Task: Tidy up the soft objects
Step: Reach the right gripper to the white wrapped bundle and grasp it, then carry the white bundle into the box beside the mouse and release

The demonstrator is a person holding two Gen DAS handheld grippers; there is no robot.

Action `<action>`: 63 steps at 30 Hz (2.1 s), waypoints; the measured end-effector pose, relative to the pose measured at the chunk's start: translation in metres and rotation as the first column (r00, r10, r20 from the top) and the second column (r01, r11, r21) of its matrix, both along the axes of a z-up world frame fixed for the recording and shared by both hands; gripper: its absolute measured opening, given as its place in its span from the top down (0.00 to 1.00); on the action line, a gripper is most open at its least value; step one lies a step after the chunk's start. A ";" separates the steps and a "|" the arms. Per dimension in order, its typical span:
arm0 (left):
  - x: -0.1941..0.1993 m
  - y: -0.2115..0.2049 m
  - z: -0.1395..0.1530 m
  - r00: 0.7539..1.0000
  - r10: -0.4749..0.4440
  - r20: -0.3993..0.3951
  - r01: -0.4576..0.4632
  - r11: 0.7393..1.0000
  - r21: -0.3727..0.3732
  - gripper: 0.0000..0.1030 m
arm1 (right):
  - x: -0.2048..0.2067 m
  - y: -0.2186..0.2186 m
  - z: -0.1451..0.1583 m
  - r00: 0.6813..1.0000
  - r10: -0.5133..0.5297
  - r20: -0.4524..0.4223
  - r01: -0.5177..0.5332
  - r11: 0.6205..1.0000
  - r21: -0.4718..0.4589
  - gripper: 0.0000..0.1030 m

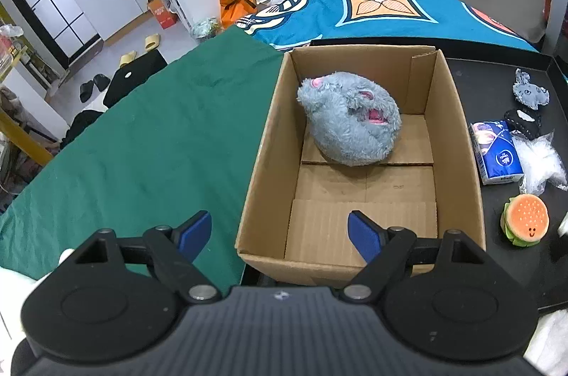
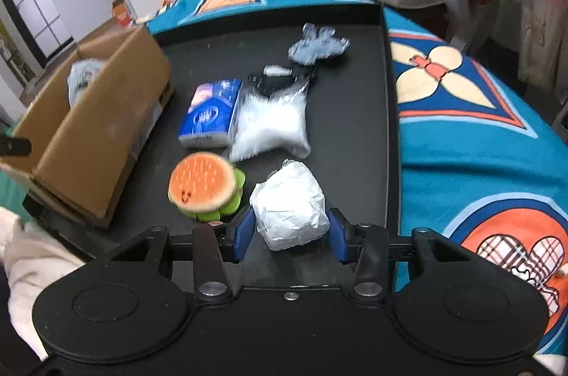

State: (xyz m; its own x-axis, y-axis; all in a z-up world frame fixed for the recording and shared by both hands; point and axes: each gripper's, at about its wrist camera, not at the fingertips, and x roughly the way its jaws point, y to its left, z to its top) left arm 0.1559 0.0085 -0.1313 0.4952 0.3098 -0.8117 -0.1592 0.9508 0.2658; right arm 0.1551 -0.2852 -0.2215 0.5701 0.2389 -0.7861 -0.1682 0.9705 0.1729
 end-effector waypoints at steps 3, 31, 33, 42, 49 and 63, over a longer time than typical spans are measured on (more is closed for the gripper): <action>0.000 0.001 0.001 1.000 0.003 0.001 -0.003 1.000 -0.001 0.20 | 0.002 -0.002 0.004 1.000 -0.014 0.015 0.013 1.000 0.010 0.58; -0.002 0.027 0.009 0.999 -0.025 0.021 0.026 0.998 -0.057 0.20 | 0.017 0.057 0.076 0.978 0.012 0.207 -0.030 0.996 0.080 0.58; -0.003 0.031 0.009 0.999 -0.024 0.023 0.025 0.998 -0.063 0.20 | 0.017 0.065 0.081 0.975 0.021 0.219 -0.039 0.996 0.079 0.58; -0.006 0.047 0.002 0.999 -0.019 0.031 0.023 0.992 -0.121 0.20 | 0.012 0.103 0.093 0.964 0.069 0.258 -0.090 0.993 0.071 0.58; -0.006 0.053 -0.004 0.998 -0.039 0.045 0.047 0.983 -0.177 0.23 | 0.013 0.141 0.097 0.955 0.143 0.259 -0.154 0.988 0.023 0.58; -0.008 0.077 -0.019 0.998 0.010 0.062 0.012 0.939 -0.343 0.80 | 0.026 0.208 0.088 0.952 0.232 0.198 -0.245 0.969 0.041 0.57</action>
State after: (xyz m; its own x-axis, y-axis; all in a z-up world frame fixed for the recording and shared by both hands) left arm 0.1476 0.0857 -0.1507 0.5478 0.0175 -0.8364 -0.1639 0.9826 -0.0869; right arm 0.1815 -0.0771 -0.1334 0.6274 0.4329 -0.6473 -0.4294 0.8858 0.1762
